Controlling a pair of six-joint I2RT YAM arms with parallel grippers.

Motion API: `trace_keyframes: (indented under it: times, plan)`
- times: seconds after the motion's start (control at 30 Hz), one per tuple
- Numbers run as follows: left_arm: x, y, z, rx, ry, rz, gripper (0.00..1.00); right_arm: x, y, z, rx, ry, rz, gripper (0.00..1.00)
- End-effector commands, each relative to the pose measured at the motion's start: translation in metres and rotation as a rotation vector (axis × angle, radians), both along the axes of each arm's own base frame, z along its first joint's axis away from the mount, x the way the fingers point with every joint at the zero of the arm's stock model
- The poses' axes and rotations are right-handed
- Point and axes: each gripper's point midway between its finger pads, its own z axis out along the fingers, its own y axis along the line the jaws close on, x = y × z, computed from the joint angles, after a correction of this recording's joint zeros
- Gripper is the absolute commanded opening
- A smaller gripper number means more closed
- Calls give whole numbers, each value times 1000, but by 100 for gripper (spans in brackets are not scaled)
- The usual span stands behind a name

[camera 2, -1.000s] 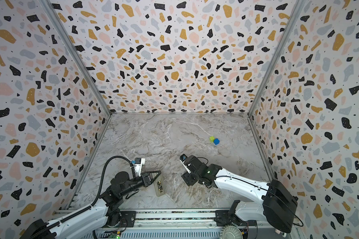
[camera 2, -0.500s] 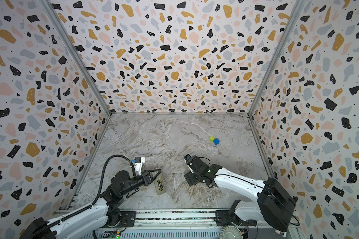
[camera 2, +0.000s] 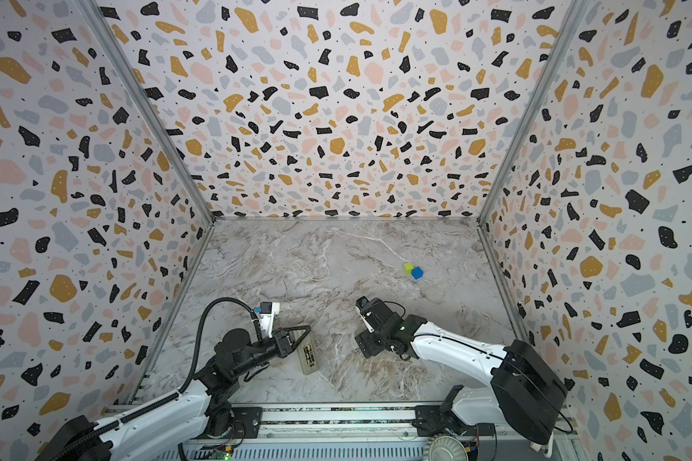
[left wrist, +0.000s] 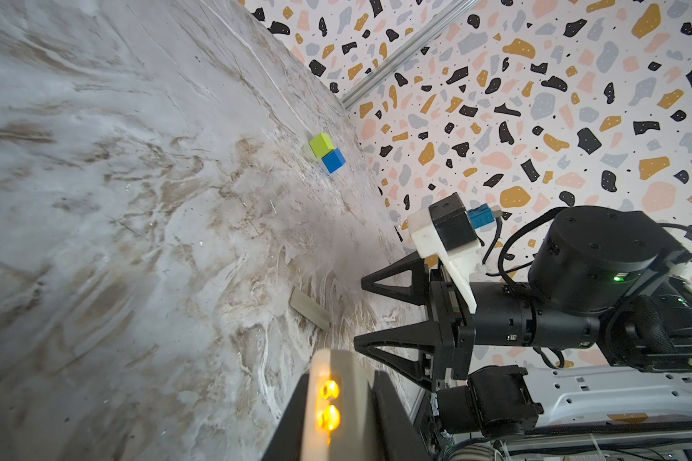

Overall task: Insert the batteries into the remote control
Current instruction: 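Lift the right gripper away and move it over the beige cover, then lower the right gripper and close it on the beige cover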

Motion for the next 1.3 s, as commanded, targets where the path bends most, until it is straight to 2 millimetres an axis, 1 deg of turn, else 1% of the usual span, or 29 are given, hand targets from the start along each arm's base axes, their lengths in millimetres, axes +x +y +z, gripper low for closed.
trace_keyframes:
  times: [0.0,0.23,0.43,0.6,0.7,0.93,1.13,1.27]
  plan:
    - [5,-3,25,-44,-94,-1,0,-1,0,-1,13,15,-19,84]
    - [4,-2,26,-39,-104,2,0,1,0,-8,-4,28,-24,82]
    - [4,-3,24,-31,-101,-4,0,0,-1,-18,-26,49,-24,81]
    - [4,-4,24,-31,-100,-6,0,3,2,-25,-26,62,-15,80]
    - [4,-4,25,-32,-101,-7,0,3,5,-31,-30,76,-5,77]
    - [4,-3,23,-28,-97,-5,0,5,6,-40,-42,95,4,65]
    - [6,-5,22,-26,-92,-8,0,7,8,-41,-34,96,7,55]
    - [6,-5,22,-25,-92,-8,0,7,8,-42,-33,98,10,51]
